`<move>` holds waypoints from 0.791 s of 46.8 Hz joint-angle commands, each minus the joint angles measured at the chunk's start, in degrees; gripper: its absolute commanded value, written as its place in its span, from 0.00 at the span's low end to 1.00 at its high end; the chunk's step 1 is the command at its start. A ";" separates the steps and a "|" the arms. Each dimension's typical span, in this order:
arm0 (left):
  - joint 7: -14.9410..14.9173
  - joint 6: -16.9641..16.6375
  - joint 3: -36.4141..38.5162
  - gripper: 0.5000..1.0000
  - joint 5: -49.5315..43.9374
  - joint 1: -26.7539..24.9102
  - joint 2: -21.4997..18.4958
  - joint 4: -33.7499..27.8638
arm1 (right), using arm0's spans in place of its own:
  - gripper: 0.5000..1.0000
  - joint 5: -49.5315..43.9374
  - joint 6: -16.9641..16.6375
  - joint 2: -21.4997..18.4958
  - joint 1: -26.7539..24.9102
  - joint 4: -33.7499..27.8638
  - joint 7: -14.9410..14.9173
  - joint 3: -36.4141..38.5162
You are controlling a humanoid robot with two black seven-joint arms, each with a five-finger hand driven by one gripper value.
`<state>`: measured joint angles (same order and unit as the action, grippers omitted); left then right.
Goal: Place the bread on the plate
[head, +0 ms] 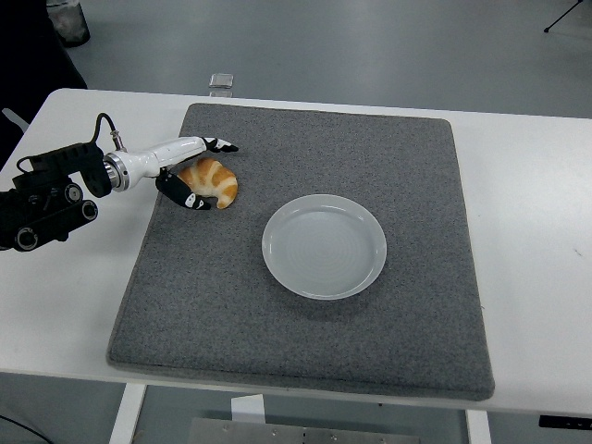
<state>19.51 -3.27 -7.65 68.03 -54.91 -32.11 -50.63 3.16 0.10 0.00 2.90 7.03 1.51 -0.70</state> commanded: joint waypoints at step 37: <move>0.27 0.19 1.32 0.00 0.00 -1.25 -0.94 -1.84 | 0.90 0.00 -0.02 0.00 0.00 0.00 -0.02 0.00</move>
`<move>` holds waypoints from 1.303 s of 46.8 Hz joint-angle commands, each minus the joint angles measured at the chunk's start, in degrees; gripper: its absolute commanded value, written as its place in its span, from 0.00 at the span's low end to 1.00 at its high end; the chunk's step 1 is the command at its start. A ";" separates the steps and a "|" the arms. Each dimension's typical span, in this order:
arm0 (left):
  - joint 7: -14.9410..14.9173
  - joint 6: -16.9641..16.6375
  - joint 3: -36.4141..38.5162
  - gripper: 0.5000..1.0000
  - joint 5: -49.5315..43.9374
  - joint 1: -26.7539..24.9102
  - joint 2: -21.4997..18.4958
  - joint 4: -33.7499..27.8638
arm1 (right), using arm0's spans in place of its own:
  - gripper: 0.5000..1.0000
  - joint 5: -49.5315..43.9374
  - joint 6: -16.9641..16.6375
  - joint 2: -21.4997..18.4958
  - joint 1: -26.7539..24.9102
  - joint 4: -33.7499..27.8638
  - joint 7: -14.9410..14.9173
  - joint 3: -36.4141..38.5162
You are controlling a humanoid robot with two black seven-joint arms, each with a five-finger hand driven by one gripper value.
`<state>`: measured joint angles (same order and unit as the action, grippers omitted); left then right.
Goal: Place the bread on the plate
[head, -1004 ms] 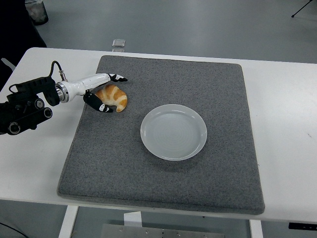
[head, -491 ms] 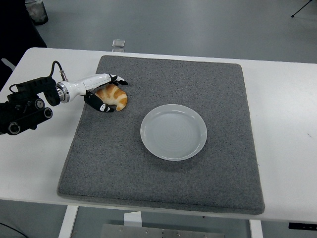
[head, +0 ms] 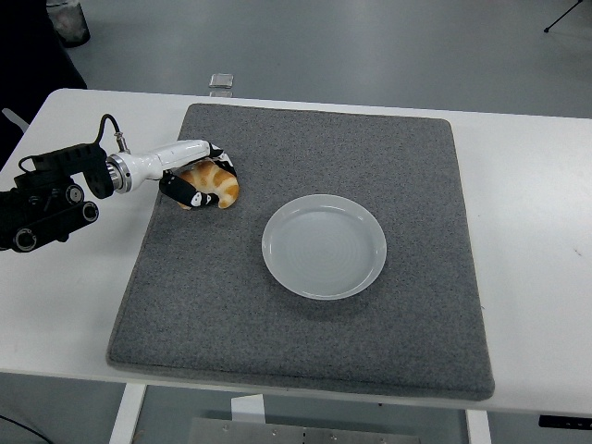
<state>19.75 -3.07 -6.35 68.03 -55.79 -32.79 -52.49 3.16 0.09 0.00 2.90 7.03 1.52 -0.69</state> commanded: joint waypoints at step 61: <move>0.11 7.55 -1.03 0.00 -0.44 -24.98 -14.41 -23.36 | 0.90 0.00 0.00 0.00 0.00 0.00 -0.03 -0.01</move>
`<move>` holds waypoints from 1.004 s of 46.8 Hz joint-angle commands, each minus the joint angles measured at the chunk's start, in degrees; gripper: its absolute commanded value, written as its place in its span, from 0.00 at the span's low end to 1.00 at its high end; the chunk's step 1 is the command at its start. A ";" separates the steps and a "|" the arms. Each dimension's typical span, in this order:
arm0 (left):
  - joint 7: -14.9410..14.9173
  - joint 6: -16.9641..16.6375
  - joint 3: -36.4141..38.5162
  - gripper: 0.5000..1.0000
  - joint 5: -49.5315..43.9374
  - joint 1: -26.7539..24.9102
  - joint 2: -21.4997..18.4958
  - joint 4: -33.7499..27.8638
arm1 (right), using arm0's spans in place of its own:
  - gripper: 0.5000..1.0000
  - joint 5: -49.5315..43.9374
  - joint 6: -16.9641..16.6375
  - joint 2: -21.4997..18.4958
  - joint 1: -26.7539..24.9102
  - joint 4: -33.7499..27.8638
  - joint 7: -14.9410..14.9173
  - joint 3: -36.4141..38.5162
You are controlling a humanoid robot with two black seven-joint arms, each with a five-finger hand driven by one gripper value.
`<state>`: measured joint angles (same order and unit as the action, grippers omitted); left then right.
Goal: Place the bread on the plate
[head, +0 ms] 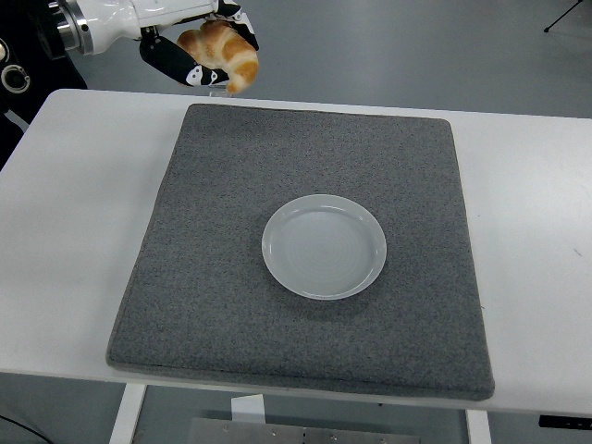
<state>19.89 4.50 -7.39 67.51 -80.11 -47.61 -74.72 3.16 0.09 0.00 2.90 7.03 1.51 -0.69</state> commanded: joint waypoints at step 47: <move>-0.03 -6.34 0.00 0.00 12.81 7.77 15.96 -1.48 | 0.90 0.00 -0.01 0.00 0.00 0.00 -0.02 -0.01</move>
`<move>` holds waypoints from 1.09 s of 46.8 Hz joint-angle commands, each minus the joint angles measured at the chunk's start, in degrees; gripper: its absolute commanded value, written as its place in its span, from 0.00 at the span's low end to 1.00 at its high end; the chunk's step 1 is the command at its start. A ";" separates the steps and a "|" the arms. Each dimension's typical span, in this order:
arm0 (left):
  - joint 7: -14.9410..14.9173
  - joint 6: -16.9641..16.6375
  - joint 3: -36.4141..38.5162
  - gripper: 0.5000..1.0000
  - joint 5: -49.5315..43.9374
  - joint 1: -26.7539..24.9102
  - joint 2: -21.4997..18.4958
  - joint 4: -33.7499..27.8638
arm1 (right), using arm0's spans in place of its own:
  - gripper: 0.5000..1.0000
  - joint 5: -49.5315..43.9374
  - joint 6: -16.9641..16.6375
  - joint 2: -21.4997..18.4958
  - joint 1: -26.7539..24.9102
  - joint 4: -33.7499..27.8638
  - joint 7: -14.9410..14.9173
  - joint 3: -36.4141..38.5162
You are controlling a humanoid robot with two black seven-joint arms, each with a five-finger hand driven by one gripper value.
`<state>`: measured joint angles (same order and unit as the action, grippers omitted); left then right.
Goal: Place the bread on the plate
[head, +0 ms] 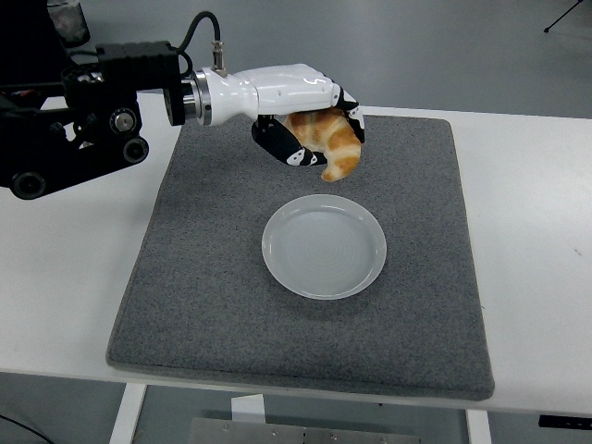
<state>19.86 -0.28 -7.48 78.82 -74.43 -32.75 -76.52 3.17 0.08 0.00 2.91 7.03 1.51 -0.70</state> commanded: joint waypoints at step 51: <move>-0.08 -7.37 1.59 0.00 11.88 16.43 12.80 12.53 | 0.90 0.00 0.00 0.00 -0.01 0.00 -0.01 0.00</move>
<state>19.72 -7.65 -6.65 90.70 -58.02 -19.95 -64.25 3.17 0.10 0.00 2.90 7.03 1.50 -0.70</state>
